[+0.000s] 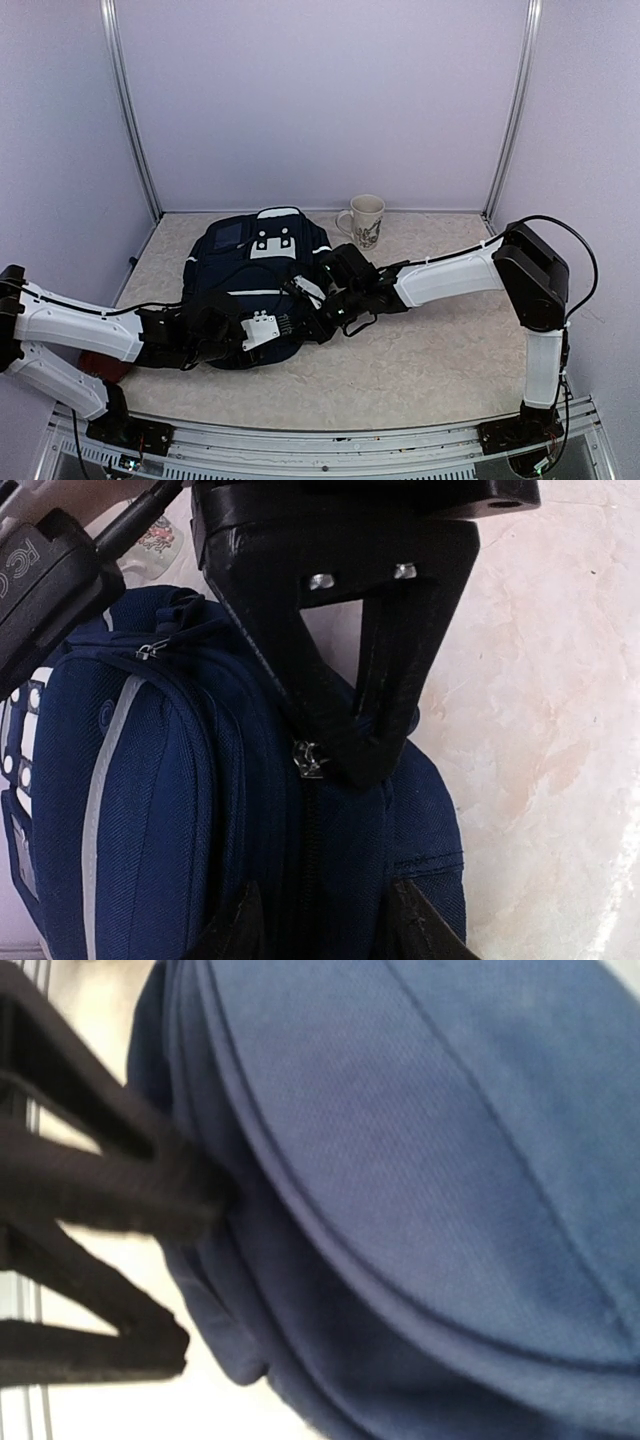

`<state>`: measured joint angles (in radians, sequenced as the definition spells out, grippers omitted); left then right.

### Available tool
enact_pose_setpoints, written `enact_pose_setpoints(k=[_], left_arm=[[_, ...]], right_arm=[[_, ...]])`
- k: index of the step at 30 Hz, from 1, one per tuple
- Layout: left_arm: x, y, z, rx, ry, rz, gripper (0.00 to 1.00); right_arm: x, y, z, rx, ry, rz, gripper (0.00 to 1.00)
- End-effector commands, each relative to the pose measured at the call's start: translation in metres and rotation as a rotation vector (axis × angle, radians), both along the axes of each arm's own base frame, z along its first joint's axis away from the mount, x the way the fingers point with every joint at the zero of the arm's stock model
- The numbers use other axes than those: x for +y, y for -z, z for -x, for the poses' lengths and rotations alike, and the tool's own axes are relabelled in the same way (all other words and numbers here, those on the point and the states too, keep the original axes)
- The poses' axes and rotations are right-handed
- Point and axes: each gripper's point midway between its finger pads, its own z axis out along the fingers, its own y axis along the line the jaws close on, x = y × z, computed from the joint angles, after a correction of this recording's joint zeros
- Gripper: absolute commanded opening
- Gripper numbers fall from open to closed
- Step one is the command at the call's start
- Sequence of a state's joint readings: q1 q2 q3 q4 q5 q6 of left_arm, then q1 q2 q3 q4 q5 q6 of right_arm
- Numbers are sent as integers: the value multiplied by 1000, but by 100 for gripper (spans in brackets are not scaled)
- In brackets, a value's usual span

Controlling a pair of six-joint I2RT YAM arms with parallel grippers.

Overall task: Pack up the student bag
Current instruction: Hold the largest pocket of the student bag, then zip the student bag into the largest pocket of the bag.

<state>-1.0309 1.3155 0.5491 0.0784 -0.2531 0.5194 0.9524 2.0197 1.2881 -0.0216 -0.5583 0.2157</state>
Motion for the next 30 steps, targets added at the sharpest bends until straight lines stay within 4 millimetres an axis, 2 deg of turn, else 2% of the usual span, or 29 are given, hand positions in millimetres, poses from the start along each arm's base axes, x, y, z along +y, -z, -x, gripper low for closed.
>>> enact_pose_setpoints(k=[1,11,13,16,17,19,24,27,30], left_arm=[[-6,-11,-3,-10,46,24,41],[-2,2,-32,-79,-44,-80,37],[-2,6,-33,-77,-51,-104,29],[1,10,-30,-74,-47,-125,5],[1,8,-28,-83,-42,-123,0],[0,1,-23,-94,-18,-109,0],[0,-12,-5,-77,36,-92,0],[-6,-18,16,-44,109,-66,0],[-14,-19,39,-1,184,-52,0]], right_arm=[[5,-25,3,-19,-25,-70,0],[6,-30,2,-18,-34,-85,0],[4,-30,2,-21,-26,-81,0],[-5,-29,-7,-18,23,-64,0],[-11,-29,-14,-15,50,-57,0],[-25,-25,-28,-9,115,-30,0],[-82,-9,-78,-73,332,135,0],[-117,-7,-103,-128,434,222,0],[-138,-15,-124,-182,492,267,0]])
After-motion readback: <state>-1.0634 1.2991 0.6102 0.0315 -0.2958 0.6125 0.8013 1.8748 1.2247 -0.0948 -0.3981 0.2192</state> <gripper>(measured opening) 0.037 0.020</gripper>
